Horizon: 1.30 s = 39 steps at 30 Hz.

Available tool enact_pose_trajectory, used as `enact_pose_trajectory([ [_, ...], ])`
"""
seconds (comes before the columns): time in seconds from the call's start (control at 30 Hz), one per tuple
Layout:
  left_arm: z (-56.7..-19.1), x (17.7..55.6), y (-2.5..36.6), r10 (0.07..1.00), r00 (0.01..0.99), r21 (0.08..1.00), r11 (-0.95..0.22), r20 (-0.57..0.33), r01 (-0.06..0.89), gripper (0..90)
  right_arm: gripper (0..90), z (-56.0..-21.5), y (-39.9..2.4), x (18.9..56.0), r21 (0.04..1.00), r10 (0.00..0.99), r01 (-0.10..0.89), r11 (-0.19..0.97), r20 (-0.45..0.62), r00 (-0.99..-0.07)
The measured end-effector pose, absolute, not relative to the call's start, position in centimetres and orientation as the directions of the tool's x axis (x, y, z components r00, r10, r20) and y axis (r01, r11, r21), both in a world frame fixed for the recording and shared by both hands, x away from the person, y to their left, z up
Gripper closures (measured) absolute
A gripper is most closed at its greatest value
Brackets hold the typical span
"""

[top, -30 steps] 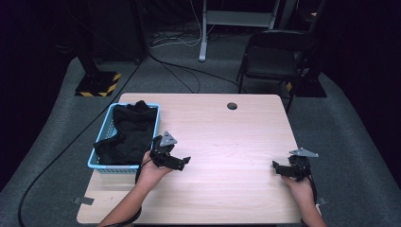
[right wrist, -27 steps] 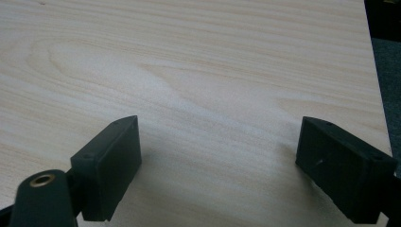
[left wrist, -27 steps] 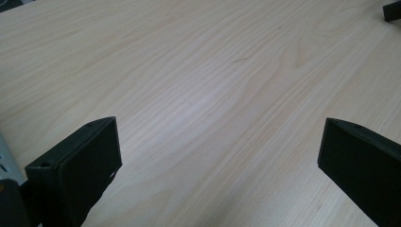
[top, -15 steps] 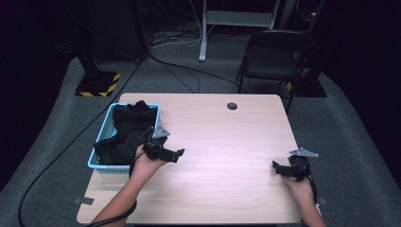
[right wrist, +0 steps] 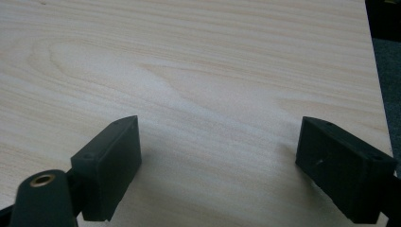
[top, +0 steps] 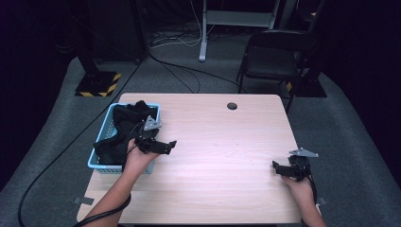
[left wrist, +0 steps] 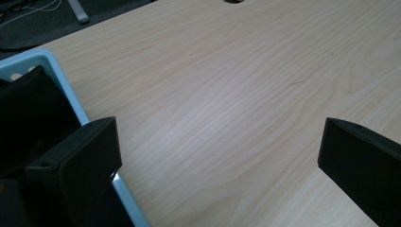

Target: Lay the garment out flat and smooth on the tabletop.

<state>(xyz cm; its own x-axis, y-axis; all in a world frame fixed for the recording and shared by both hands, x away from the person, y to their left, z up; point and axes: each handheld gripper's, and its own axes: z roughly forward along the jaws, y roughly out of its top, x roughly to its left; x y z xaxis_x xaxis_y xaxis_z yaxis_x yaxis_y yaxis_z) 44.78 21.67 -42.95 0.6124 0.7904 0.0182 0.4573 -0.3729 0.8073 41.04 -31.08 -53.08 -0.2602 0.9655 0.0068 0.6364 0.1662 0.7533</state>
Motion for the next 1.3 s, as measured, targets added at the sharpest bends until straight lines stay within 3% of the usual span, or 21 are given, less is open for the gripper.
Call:
enact_pose_trajectory([
  [0.87,-42.5,46.9,25.4,0.859,0.511,0.794,-0.325,0.02,0.515,0.0,13.5,-53.1,-31.1,41.0,0.753,0.965,0.636,0.166,0.007,-0.26],
  [1.3,-42.4,47.9,27.7,0.914,0.404,0.804,-0.261,0.028,0.535,0.0,13.5,-53.1,-31.1,41.0,0.753,0.965,0.636,0.166,0.007,-0.261],
])
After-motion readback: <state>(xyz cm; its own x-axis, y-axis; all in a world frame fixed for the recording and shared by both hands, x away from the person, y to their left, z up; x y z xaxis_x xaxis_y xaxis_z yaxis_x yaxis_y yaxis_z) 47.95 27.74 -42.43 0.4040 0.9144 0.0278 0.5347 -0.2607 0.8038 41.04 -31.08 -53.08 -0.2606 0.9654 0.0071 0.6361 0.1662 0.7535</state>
